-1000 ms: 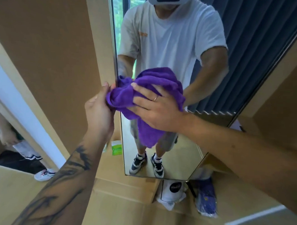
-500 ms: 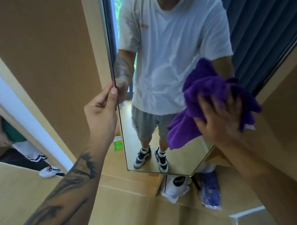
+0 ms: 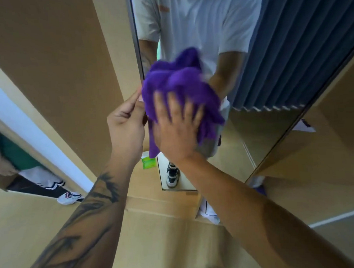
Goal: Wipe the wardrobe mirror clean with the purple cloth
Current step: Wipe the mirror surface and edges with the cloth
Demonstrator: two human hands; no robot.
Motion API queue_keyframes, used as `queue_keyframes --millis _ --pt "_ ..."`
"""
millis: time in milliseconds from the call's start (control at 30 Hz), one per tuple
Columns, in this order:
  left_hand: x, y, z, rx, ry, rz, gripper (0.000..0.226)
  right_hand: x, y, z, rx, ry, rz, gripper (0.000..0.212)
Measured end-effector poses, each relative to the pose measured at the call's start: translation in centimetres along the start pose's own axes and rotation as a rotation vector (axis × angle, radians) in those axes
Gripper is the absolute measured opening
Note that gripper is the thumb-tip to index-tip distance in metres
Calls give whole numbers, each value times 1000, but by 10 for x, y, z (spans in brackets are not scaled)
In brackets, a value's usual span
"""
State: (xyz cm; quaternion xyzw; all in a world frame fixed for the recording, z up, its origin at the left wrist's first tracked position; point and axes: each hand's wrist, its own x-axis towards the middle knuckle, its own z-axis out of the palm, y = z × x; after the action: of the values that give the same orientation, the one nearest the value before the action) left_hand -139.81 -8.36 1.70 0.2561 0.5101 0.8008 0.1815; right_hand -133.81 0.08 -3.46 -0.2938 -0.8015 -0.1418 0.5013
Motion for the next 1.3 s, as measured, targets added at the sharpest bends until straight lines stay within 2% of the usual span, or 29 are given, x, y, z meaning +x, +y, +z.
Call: queue_keyframes --millis 100,200,300,367,467,633,700,733,800,867,900,967,1067,1200,1233,1300 --pt "3 1 -5 7 -60 -16 31 -4 19 4 -34 -21 -264 52" --pt "1 -4 -4 -22 0 -30 33 -4 81 -14 -120 -91 -545 47" --pt "0 -12 -6 25 5 -6 33 -10 170 -50 -300 -186 -602 47" --pt "-1 -22 -11 37 -10 -13 34 -14 217 -80 -375 -217 -477 57" --pt "-5 -38 -16 82 -14 18 34 -23 228 -98 -348 -226 -90 65" --pt "-4 -48 -19 47 -15 35 35 -31 134 -46 -87 29 558 63" --pt "-4 -48 -22 48 -41 11 38 -26 90 -28 -27 104 663 61" --pt "-5 -47 -22 62 -52 7 40 -27 68 -22 -29 93 644 60" --pt "-9 -43 -21 62 -40 13 40 -40 33 -10 -76 -19 409 61" --pt "-10 -42 -20 47 -17 12 39 -53 23 -4 -135 -111 36 66" --pt "-11 -41 -21 44 -16 10 39 -54 31 -3 -139 -130 -120 67" --pt "-10 -41 -21 49 -23 26 38 -49 64 -7 -151 -153 -366 55" --pt "-12 -46 -23 84 -15 66 35 -50 138 -28 -217 -272 -693 44" --pt "-19 -57 -27 159 -51 89 36 -37 237 -73 -346 -423 -894 68" --pt "-19 -60 -27 171 -67 96 37 -28 254 -85 -356 -423 -901 67" --pt "-16 -65 -26 181 -69 121 38 -8 274 -101 -365 -311 -902 49"
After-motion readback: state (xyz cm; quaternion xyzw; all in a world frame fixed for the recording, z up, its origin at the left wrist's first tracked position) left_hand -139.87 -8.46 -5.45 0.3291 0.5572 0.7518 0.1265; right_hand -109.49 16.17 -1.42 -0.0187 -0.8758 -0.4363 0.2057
